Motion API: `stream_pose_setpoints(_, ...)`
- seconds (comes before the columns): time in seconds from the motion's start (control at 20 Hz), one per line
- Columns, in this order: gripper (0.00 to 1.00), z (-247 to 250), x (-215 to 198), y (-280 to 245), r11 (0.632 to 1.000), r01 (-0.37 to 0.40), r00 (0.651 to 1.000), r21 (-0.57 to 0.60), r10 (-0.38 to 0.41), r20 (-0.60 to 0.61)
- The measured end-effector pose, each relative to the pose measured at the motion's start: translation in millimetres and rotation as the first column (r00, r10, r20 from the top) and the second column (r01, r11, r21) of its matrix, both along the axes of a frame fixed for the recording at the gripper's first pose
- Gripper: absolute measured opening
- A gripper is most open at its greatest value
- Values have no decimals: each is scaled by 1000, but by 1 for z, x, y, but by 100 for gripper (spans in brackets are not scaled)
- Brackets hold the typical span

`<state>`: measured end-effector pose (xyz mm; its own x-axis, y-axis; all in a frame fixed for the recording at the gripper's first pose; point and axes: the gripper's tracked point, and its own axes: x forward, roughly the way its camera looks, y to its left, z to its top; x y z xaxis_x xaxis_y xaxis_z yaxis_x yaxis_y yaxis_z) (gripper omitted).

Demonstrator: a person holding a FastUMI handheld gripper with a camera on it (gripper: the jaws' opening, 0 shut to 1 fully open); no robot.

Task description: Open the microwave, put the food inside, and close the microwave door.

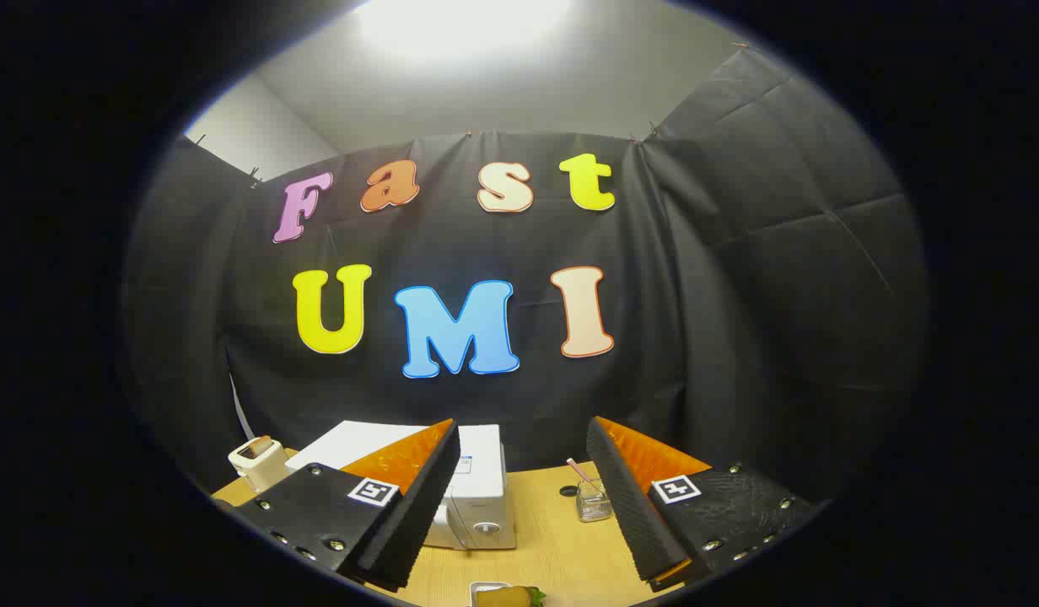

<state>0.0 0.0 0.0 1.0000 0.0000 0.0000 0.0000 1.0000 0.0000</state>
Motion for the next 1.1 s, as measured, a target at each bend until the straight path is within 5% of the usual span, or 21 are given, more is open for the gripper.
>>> stream_pose_setpoints(0.8,94,-12,6,19,997,-55,998,-57,55,-1)
stream_pose_setpoints(1.1,94,-64,27,37,996,-87,996,3,87,-4)
